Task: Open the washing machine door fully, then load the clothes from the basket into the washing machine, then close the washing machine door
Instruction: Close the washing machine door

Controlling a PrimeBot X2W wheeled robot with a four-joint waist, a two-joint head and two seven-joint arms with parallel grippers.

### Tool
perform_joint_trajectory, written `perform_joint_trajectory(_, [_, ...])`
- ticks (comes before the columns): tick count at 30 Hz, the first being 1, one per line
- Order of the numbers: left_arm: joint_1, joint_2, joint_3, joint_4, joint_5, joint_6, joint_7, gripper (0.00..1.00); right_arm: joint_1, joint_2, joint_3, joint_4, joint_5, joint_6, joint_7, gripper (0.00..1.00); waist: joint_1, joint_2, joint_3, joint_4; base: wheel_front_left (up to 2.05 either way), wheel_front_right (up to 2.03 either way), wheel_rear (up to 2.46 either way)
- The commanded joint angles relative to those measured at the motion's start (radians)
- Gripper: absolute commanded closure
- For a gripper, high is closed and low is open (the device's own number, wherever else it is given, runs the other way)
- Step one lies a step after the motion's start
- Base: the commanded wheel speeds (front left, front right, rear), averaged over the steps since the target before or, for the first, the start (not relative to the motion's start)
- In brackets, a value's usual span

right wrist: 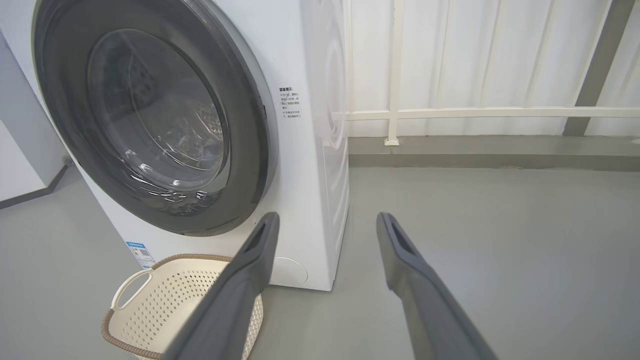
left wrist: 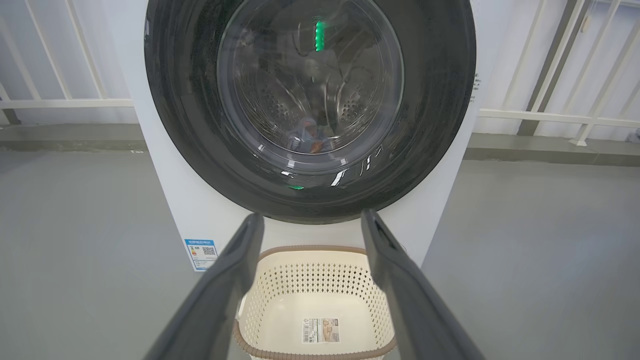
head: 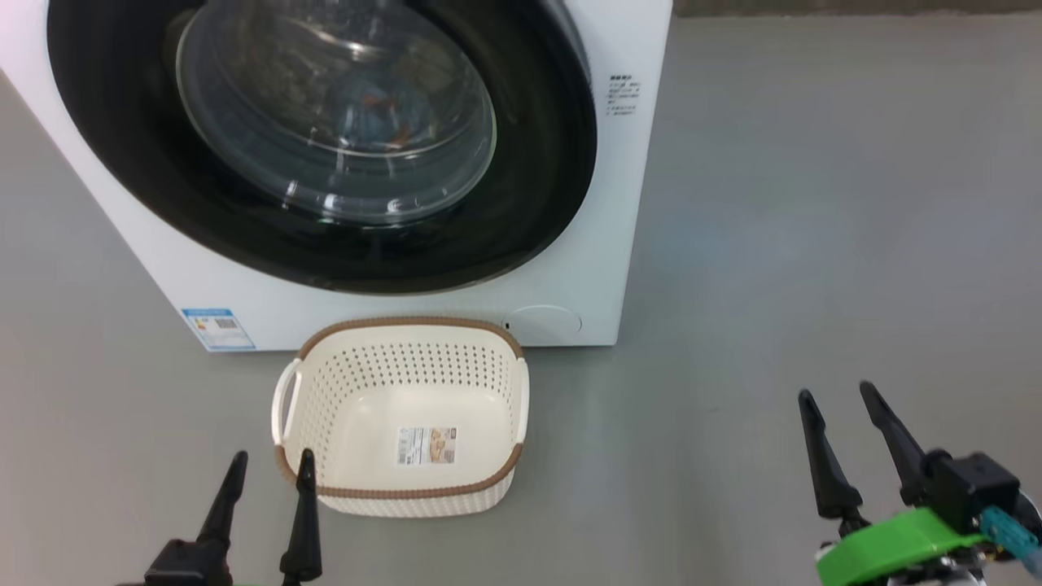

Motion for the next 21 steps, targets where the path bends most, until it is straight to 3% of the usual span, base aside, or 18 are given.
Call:
perform_joint_trajectory(1, [-0.004,0.018,0.033,-0.017,-0.011,-0.001,-0.001,0.0,0.02,0.005,0.01,-0.056,-0.02,-0.006,0.012,0.0,0.0,0.0,-0.026,-0.014,0.0,0.0,0.0])
perform_joint_trajectory(11, [0.024,0.027,0.031,-0.021,-0.025,0.003,0.013,0.0,0.114,0.022,-0.023,-0.167,-0.04,-0.006,0.068,0.0,0.0,0.0,-0.061,-0.024,0.0,0.0,0.0])
perform_joint_trajectory(21, [0.033,0.031,0.026,-0.027,-0.034,0.012,0.02,0.0,0.134,0.026,-0.023,-0.192,-0.032,-0.006,0.084,0.0,0.0,0.0,-0.071,-0.022,0.0,0.0,0.0])
